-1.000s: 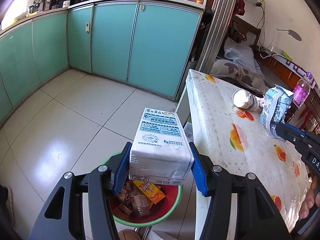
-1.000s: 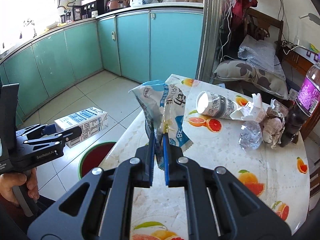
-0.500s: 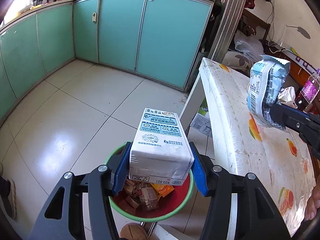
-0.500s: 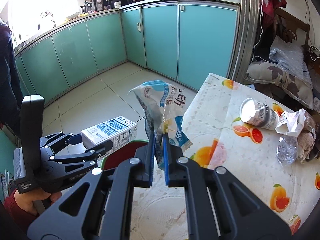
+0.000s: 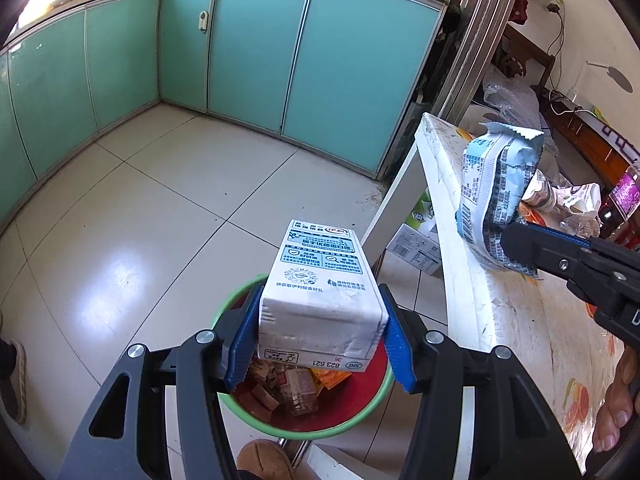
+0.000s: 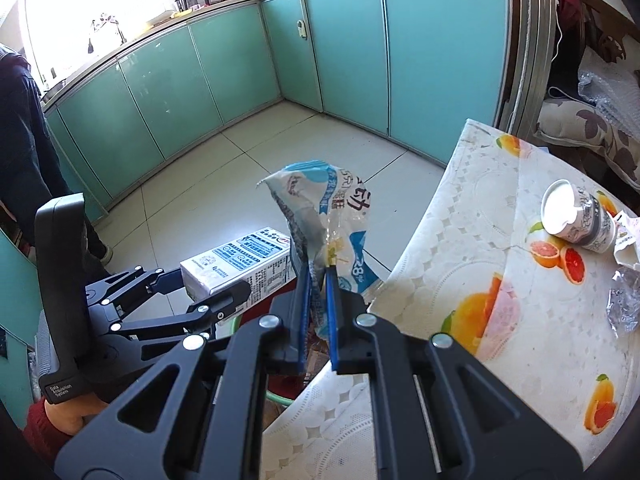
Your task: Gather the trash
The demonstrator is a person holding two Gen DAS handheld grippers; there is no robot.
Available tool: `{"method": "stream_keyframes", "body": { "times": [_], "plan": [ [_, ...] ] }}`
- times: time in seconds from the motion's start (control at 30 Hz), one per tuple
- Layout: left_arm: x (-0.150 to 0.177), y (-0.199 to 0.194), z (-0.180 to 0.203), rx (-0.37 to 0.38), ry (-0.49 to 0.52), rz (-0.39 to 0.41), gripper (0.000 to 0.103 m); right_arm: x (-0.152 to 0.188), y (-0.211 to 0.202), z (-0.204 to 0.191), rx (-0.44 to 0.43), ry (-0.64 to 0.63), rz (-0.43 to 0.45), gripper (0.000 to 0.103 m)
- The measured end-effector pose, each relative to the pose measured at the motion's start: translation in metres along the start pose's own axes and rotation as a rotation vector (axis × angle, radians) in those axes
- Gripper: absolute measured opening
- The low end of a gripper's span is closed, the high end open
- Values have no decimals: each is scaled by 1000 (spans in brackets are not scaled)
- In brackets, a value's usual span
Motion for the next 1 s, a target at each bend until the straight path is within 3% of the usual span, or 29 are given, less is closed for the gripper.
{"method": "stream_keyframes", "body": {
  "times": [0.27, 0.8, 0.83, 0.93, 1.0],
  "plan": [
    [2, 7, -10, -2, -38, -23, 51, 6, 17, 3, -65, 60, -36, 8],
    [3, 13, -13, 1, -67, -31, 48, 8, 26, 2, -65, 70, -55, 9],
    [3, 13, -14, -1, -70, -30, 49, 8, 26, 2, -65, 71, -54, 12],
    [2, 15, -16, 1, -85, -35, 55, 7, 20, 5, -60, 90, -31, 38],
    [2, 15, -16, 1, -89, -34, 60, 7, 13, 9, -58, 102, -10, 44]
  ]
}}
Point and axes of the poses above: each gripper's, at about its wrist camera, not at the fingertips, and y roughly the way its jaws point, z to its right, x to its underside, the point moved 5 cm from there along y, roughly the way its jaws point, and after that the axes turned 6 degrees about -y, right-handed, at the moved point
